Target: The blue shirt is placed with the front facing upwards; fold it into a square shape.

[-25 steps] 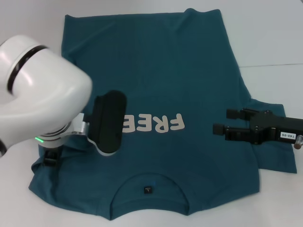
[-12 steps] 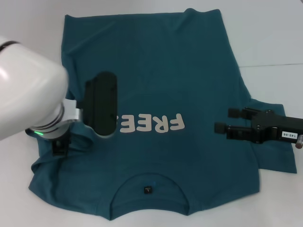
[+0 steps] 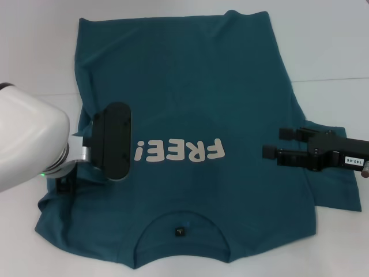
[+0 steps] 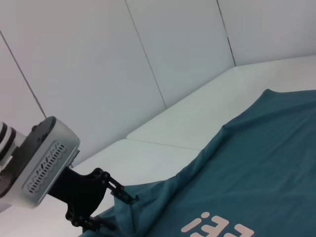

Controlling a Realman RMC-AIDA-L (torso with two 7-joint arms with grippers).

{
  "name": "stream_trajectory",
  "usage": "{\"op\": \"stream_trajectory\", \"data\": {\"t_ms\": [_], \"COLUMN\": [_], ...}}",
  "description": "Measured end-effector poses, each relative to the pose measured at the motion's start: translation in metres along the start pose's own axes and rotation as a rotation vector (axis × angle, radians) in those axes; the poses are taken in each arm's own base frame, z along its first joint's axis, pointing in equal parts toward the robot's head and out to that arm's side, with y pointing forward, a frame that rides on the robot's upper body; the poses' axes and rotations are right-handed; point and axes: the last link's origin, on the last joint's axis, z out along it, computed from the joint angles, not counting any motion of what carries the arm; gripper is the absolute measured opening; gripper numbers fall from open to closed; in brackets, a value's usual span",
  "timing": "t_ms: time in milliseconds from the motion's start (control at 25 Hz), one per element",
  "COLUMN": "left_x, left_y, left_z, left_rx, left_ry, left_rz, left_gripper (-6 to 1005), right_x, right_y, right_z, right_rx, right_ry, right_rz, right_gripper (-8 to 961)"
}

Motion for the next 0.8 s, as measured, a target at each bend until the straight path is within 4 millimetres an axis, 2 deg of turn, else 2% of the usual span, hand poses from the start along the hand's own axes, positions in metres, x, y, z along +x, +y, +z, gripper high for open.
{"op": "stream_trajectory", "data": {"t_ms": [320,560,800], "left_x": [-0.003,-0.003,0.002], "left_y": [-0.002,-0.007,-0.012], "left_z": [0.010,0.014,0.015], "left_rx": [0.017,0.049,0.074], "left_ry": [-0.002,0.008,0.028], "left_rz": [0.000,0.003,0.009], "left_gripper": [539,504,348], "right_x": [0.000,0.000,0.002], "right_y": [0.001,0.001,0.001], "right_z": [0.002,0.002,0.001], "right_rx": [-0.003,-0.004,-0.002], "right_ry": [0.001,0.001,0.002], "right_rz": [-0.001,0.000,0.004], "right_gripper": [943,943,943]}}
